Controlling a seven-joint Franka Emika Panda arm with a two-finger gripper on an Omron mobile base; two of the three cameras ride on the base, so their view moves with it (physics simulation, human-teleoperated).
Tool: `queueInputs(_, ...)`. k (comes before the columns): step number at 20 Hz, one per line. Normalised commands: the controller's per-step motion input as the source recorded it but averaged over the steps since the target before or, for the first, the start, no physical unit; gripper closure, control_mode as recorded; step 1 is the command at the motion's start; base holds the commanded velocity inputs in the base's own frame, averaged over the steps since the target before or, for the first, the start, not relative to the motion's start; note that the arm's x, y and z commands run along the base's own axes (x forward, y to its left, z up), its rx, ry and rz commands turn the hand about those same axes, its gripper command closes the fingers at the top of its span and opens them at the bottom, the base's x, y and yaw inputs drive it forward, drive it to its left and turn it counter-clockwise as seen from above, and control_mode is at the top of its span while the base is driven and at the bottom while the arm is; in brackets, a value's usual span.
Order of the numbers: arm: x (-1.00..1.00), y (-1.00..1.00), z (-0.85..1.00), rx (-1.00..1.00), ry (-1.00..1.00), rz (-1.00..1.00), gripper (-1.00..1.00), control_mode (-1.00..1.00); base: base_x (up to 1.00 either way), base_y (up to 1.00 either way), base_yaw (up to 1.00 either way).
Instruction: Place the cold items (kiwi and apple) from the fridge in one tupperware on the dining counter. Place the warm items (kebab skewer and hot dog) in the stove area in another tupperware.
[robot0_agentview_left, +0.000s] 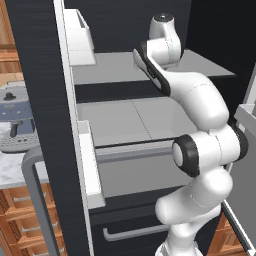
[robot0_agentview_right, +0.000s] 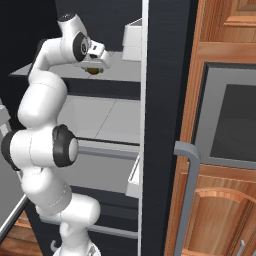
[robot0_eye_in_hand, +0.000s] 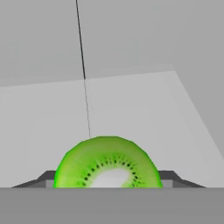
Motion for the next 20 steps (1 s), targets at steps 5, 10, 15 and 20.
queueInputs(5,-0.63,0.0,-0.01,0.11,-0.22,-0.01,1.0,-1.0,0.0,0.0,0.0)
queueInputs(10,-0.88,-0.06,0.14,0.28,-0.08,0.0,1.0,-1.0,0.0,0.0,0.0)
queueInputs(15,-0.93,-0.02,0.15,0.12,-0.01,0.0,1.0,-1.0,0.0,0.0,0.0)
queueInputs(20,-0.88,0.0,0.23,0.0,0.0,0.0,1.0,-1.0,0.0,0.0,0.0)
